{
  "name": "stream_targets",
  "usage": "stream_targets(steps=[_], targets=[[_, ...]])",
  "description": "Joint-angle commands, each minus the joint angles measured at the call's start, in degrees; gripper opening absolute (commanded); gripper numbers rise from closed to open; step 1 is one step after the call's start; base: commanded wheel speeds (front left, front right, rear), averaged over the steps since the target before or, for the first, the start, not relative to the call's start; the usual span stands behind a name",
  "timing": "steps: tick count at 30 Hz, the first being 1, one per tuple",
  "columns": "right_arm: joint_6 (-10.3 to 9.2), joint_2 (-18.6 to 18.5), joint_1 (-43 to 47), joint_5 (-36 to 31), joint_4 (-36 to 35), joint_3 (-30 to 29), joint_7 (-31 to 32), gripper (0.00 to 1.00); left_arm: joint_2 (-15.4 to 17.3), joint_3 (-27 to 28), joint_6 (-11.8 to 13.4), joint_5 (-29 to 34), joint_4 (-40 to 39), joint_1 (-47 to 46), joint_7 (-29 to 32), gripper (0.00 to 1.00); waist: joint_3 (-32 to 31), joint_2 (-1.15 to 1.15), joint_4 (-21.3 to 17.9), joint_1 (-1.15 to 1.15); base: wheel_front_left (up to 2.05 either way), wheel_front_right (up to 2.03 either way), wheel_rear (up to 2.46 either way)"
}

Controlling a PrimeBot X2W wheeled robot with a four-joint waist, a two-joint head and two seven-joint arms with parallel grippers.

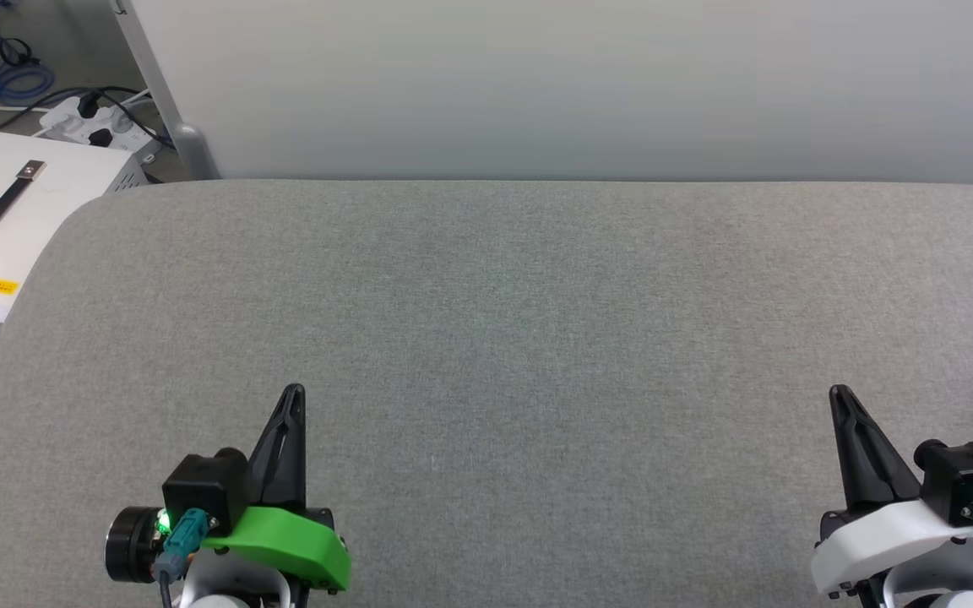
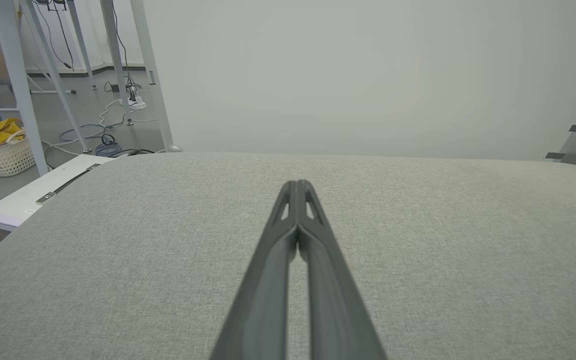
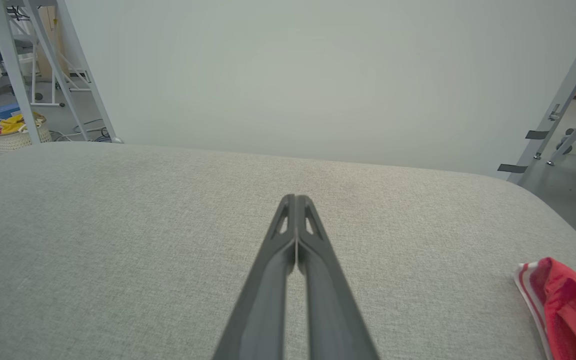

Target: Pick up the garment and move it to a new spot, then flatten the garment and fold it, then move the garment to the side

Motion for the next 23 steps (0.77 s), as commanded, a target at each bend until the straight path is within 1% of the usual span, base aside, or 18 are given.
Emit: stream_targets(steps=[1,23], targets=[[-0.02,0.1,-0.8,-0.5,0.2,0.1,0.2,0.0,-0.3,0.4,0.4,0.8,-0.3,-0.4,0.3,0.0,0.0,0.0,0.0,0.0,0.0,0.0,0.0],[-0.03,0.8,-1.8,-2.3,1.0,0.7,2.0,0.0,-0.5,1.2,1.8,3.3,-1.0,-0.6,3.4,0.0,-0.5,0.0,-0.5,0.0,0.0,0.0,0.0]])
